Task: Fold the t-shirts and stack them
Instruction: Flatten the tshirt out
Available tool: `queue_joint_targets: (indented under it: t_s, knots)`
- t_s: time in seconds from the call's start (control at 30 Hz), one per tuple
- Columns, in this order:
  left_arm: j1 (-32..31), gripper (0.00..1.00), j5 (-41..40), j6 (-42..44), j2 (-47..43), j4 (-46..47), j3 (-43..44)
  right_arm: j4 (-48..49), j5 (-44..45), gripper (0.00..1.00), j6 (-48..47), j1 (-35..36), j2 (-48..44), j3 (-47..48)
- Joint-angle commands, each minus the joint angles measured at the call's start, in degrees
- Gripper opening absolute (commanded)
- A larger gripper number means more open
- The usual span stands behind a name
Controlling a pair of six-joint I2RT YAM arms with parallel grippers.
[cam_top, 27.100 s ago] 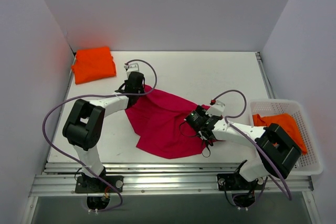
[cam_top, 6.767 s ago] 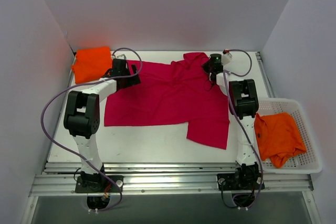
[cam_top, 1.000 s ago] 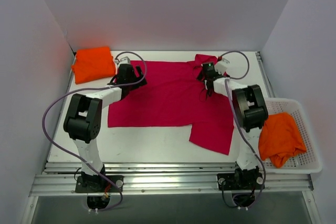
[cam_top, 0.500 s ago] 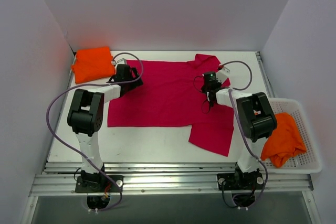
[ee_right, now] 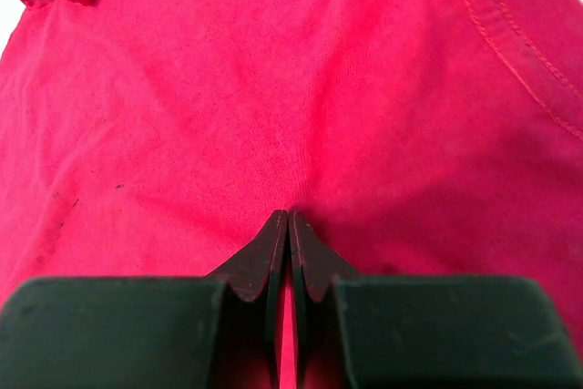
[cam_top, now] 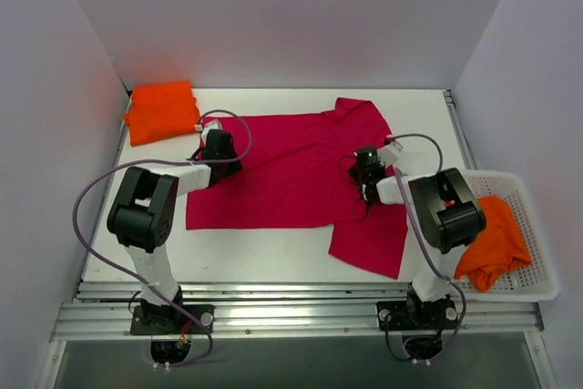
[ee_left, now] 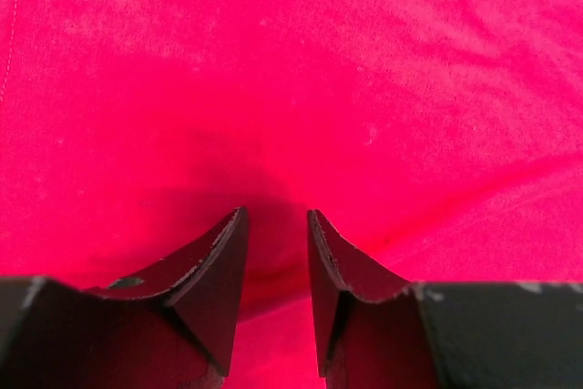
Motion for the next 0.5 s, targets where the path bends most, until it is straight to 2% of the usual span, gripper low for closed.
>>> queue_joint_targets:
  t_s: [0.0, 0.2, 0.33, 0.47]
  knots:
    - [-3.4, 0.42, -4.8, -2.1, -5.6, -4.2, -4.5, -12.3, 2.1, 0.0, 4.5, 2.4, -4.0, -6.8]
    - [-8.8, 0.42, -10.2, -4.6, -14.6, -8.7, -12.1, -18.1, 8.2, 0.0, 10.4, 7.0, -16.7, -15.9]
    - [-11.3, 0.42, -13.2, -7.4, -22.1, -11.5, -18.8, -29.7, 14.6, 0.0, 16.5, 14.9, -26.3, -18.6]
    - [-14.1, 0.42, -16.4, -10.4, -33.7, -17.3, -23.2, -38.9, 20.8, 0.0, 22.2, 21.1, -39.0, -20.9]
